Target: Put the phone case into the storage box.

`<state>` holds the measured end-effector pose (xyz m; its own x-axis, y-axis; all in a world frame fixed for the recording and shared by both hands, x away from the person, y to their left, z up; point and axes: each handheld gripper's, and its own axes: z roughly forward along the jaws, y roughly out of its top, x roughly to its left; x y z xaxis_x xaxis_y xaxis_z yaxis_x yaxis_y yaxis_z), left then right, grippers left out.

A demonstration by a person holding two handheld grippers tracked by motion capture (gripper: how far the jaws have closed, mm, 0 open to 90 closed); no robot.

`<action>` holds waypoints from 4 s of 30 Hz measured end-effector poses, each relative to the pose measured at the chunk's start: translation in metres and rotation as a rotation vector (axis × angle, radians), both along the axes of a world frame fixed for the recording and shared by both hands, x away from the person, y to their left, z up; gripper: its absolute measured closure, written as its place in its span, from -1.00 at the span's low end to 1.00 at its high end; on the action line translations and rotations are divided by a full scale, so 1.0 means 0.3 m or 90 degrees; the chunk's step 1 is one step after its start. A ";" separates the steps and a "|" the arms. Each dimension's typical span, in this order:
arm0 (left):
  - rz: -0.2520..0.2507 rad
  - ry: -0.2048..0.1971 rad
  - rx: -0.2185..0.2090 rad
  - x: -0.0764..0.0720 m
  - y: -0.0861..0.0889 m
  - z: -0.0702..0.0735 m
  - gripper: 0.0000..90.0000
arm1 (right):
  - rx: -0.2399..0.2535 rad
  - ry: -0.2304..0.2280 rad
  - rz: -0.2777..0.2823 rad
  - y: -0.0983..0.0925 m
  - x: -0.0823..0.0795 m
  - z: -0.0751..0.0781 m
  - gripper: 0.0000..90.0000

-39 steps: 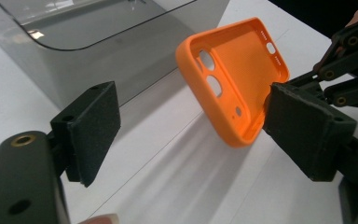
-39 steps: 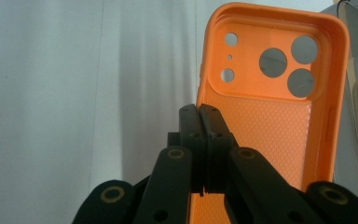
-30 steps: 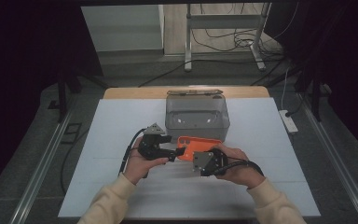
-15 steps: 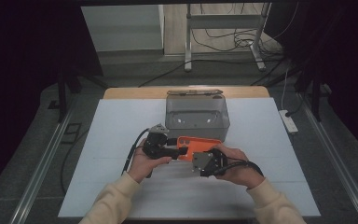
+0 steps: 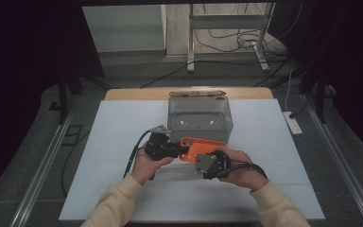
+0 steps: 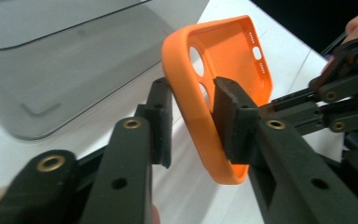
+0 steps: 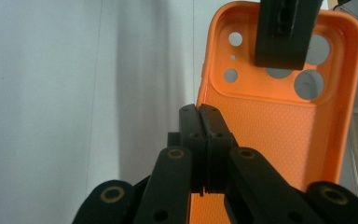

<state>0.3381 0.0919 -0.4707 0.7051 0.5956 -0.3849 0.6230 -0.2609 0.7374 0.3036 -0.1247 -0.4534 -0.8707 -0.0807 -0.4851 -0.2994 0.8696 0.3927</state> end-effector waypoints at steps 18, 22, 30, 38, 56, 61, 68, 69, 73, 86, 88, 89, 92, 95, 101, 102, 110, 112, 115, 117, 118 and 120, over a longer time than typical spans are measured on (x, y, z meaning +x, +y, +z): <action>0.006 -0.016 -0.048 -0.013 0.010 0.012 0.79 | 0.013 -0.007 0.004 0.004 -0.006 0.006 0.94; 0.009 -0.020 -0.050 -0.016 0.010 0.013 0.79 | 0.015 -0.007 0.005 0.003 -0.005 0.006 0.94; 0.008 -0.026 -0.054 -0.017 0.017 0.015 0.80 | 0.026 -0.002 0.004 0.002 -0.006 0.009 0.92; 0.016 -0.036 -0.051 -0.017 0.033 0.019 0.80 | 0.068 0.026 0.003 -0.006 -0.012 0.023 0.47; 0.021 -0.057 -0.045 -0.026 0.063 0.024 0.80 | 0.141 0.099 -0.074 -0.036 0.001 0.046 -0.36; 0.014 -0.071 -0.036 -0.033 0.070 0.028 0.80 | 0.150 0.109 -0.086 -0.052 0.008 0.045 -0.37; 0.012 -0.080 -0.030 -0.043 0.081 0.036 0.80 | 0.170 0.119 -0.093 -0.078 0.017 0.053 -0.38; 0.012 -0.080 -0.030 -0.043 0.081 0.036 0.80 | 0.170 0.119 -0.093 -0.078 0.017 0.053 -0.38; 0.014 -0.083 -0.029 -0.043 0.089 0.037 0.80 | 0.188 0.130 -0.086 -0.088 0.013 0.068 -0.37; 0.017 -0.089 -0.025 -0.044 0.108 0.035 0.80 | 0.219 0.135 -0.089 -0.119 0.018 0.100 -0.37; 0.016 -0.089 -0.024 -0.046 0.110 0.035 0.80 | 0.223 0.135 -0.095 -0.126 0.021 0.105 -0.37; 0.015 -0.090 -0.023 -0.047 0.111 0.035 0.80 | 0.224 0.135 -0.099 -0.130 0.022 0.106 -0.37; 0.015 -0.092 -0.020 -0.049 0.111 0.036 0.81 | 0.230 0.136 -0.105 -0.141 0.027 0.110 -0.37; 0.016 -0.097 -0.017 -0.050 0.111 0.037 0.80 | 0.242 0.141 -0.106 -0.150 0.032 0.116 -0.38; 0.013 -0.101 -0.013 -0.053 0.112 0.040 0.81 | 0.254 0.139 -0.125 -0.169 0.042 0.124 -0.38; 0.013 -0.101 -0.012 -0.053 0.112 0.040 0.81 | 0.256 0.137 -0.123 -0.172 0.046 0.125 -0.39; 0.000 -0.104 -0.003 -0.053 0.114 0.044 0.80 | 0.275 0.153 -0.136 -0.190 0.057 0.131 -0.40; -0.001 -0.105 -0.002 -0.054 0.113 0.044 0.80 | 0.274 0.155 -0.140 -0.193 0.060 0.130 -0.40; 0.000 -0.106 0.001 -0.054 0.112 0.044 0.80 | 0.282 0.170 -0.143 -0.195 0.065 0.129 -0.42; 0.000 -0.106 0.000 -0.054 0.113 0.044 0.81 | 0.287 0.180 -0.143 -0.196 0.066 0.129 -0.42; 0.000 -0.106 0.000 -0.054 0.113 0.044 0.81 | 0.289 0.183 -0.143 -0.196 0.067 0.130 -0.43; -0.001 -0.106 0.001 -0.054 0.112 0.044 0.80 | 0.289 0.183 -0.145 -0.195 0.067 0.130 -0.43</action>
